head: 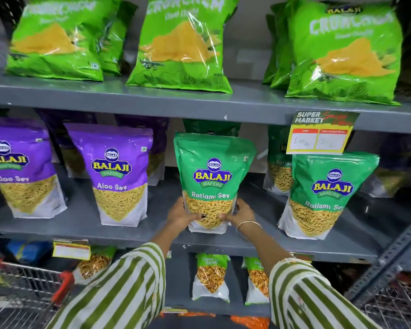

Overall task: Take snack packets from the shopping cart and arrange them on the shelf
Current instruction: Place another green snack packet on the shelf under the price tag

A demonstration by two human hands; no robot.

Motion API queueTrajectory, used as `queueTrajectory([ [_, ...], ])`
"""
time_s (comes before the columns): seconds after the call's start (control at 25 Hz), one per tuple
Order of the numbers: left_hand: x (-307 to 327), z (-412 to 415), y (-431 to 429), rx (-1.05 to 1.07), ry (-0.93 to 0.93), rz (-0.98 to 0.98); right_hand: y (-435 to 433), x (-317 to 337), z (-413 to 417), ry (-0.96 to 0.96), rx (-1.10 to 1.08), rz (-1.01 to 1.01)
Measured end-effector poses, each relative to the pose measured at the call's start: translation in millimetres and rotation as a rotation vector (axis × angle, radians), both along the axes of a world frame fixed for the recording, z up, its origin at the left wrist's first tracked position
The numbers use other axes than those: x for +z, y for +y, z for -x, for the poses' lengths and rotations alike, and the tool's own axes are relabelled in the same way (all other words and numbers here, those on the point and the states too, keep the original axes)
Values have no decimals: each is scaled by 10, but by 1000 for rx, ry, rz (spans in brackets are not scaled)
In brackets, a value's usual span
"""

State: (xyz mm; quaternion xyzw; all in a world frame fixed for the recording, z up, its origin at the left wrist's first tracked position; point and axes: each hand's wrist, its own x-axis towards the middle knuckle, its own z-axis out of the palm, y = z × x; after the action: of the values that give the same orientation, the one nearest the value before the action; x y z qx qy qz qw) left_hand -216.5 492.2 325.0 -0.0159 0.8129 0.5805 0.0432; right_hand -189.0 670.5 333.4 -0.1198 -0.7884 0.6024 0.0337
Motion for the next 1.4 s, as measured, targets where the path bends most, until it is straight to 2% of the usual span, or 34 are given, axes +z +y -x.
queueTrajectory([
  [0.16,68,-75,30,-35,16,14,17,6,20,-9,38,-52],
  [0.2,65,-107,16,-33,81,71,47,-2,2,-22,61,-67],
  [0.32,-97,-231,-12,92,559,591,352,-55,-101,-117,31,-144],
  [0.36,-159,-304,40,99,701,690,537,-86,-148,-165,-15,-210],
  [0.48,-277,-488,485,-132,940,751,1224,-33,-392,-383,-90,-565],
  [0.56,-245,-511,958,-317,902,724,1667,29,-563,-530,-142,-648],
  [0.6,-202,-496,1210,-372,828,650,1858,65,-642,-565,-188,-686],
  [0.68,-103,-442,1717,-442,533,434,2214,57,-737,-559,-288,-679],
  [0.8,-66,-260,2276,-386,157,170,2497,-33,-634,-301,-336,-316],
  [0.88,-125,-131,2470,-394,34,155,2564,-68,-557,-177,-302,-123],
  [1.0,-210,-75,2568,-344,23,163,2562,-136,-507,-84,-261,-5],
  [1.12,-229,-80,2610,-269,73,259,2598,-137,-490,-82,-246,-16],
  [1.28,-229,-80,2625,-280,90,289,2576,-112,-515,-97,-230,-19],
  [1.36,-240,-126,2582,-296,102,290,2569,-110,-519,-148,-205,-84],
  [1.4,-244,-167,2525,-301,127,286,2571,-87,-521,-240,-183,-173],
])
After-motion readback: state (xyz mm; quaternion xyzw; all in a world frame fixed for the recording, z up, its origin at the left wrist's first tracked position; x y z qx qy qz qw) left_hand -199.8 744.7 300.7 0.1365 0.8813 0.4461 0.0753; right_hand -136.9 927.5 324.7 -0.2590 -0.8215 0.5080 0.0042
